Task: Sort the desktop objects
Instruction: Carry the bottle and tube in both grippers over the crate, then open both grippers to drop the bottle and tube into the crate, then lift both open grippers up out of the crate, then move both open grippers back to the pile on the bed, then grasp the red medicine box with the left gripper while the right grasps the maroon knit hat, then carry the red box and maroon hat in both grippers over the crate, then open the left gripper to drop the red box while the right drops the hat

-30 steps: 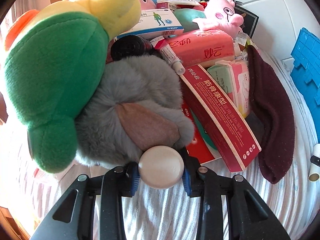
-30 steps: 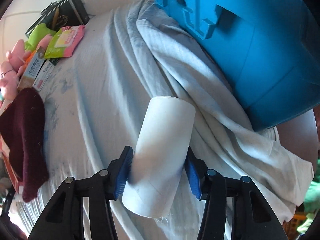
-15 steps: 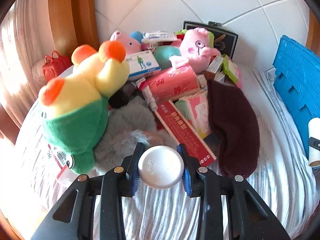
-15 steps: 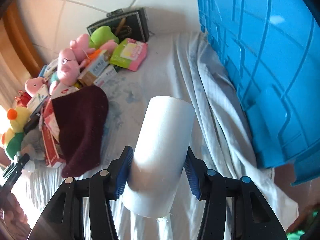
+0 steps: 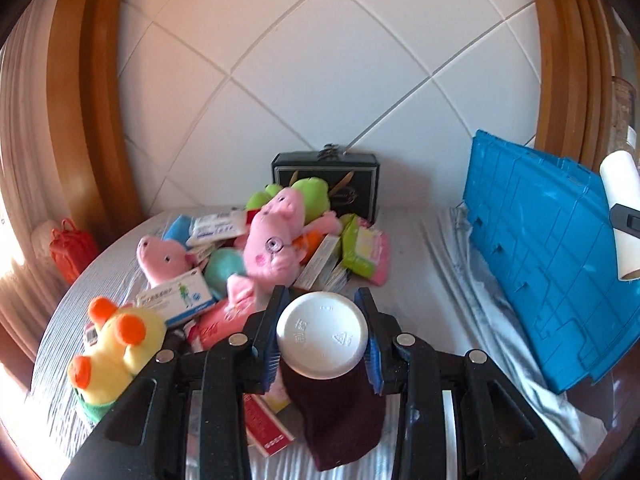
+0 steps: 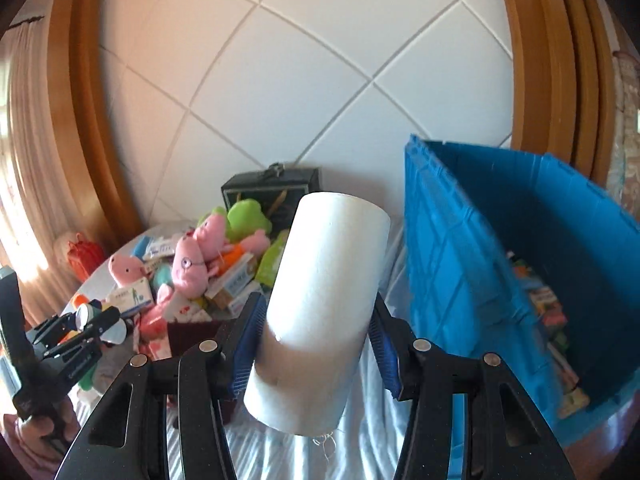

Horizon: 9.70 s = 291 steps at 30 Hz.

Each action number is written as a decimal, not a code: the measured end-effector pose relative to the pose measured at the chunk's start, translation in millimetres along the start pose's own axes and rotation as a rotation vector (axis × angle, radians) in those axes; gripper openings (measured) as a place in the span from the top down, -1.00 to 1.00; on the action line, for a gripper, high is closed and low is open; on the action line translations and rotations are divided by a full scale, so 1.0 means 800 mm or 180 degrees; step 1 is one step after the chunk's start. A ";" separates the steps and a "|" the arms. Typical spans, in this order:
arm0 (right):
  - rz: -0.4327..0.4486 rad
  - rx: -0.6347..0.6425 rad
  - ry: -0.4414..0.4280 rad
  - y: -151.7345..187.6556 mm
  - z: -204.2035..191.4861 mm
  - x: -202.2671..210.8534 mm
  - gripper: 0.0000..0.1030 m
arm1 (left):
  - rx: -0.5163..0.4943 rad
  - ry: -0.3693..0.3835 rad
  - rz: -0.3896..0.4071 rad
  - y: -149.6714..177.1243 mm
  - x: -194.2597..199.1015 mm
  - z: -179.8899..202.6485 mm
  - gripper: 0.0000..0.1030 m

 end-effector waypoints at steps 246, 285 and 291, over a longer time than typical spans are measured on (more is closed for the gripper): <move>0.1004 -0.0123 0.0408 -0.082 0.193 0.133 0.64 | -0.0312 0.0761 0.0520 -0.151 0.076 0.286 0.54; -0.0138 -0.0084 0.0990 -0.056 0.415 0.021 0.53 | -0.0856 0.0592 -0.0735 -0.129 -0.047 0.530 0.45; -0.0133 -0.0163 0.1019 -0.059 0.417 0.023 -0.87 | -0.0795 0.0591 -0.0686 -0.134 -0.047 0.526 -0.08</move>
Point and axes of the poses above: each gripper's, at about its wrist camera, not at the fingertips, and x roughly against the way its jaws point, z to its right, y to its underside, the point moved 7 cm from there along -x, roughly the way its jaws point, and after that the axes turned 4 degrees about -x, right-handed, at the moved point
